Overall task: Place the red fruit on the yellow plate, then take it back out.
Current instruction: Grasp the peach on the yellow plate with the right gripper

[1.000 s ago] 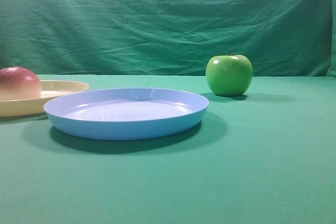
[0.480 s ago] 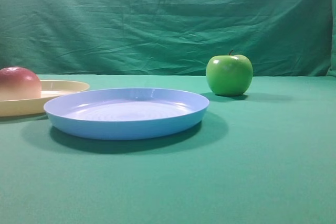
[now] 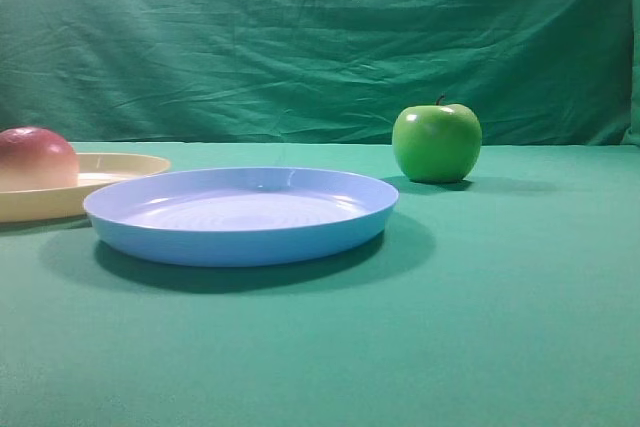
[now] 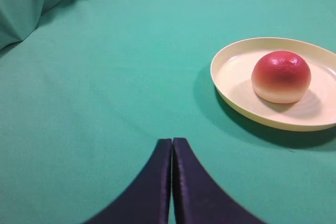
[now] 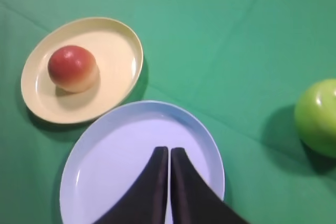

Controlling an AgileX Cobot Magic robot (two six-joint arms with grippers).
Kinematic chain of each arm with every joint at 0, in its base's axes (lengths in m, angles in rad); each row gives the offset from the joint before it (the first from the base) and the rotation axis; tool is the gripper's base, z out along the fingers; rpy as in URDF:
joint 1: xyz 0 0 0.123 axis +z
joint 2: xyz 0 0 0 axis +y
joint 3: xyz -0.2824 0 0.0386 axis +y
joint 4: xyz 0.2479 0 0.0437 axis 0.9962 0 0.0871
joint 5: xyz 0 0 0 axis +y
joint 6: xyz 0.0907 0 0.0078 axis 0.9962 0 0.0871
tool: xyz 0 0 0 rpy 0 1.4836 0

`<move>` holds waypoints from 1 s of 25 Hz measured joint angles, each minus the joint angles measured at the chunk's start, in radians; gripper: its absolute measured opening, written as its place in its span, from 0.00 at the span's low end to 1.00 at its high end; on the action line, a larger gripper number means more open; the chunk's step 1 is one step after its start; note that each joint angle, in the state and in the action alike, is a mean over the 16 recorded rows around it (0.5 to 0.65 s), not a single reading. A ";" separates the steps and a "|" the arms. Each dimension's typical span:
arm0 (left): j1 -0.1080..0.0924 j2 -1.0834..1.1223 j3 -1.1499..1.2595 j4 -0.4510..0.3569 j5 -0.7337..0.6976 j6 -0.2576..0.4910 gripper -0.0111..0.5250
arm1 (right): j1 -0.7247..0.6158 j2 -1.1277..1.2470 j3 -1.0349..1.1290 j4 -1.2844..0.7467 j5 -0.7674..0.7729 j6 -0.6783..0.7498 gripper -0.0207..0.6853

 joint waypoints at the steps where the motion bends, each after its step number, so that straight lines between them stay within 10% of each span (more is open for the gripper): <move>1: 0.000 0.000 0.000 0.000 0.000 0.000 0.02 | 0.010 0.024 -0.023 0.002 0.008 -0.021 0.03; 14: 0.000 0.000 0.000 0.000 0.000 0.000 0.02 | 0.096 0.430 -0.547 0.074 0.253 -0.174 0.11; 25: 0.000 0.000 0.000 0.000 0.000 0.000 0.02 | 0.098 0.763 -0.945 0.243 0.284 -0.255 0.62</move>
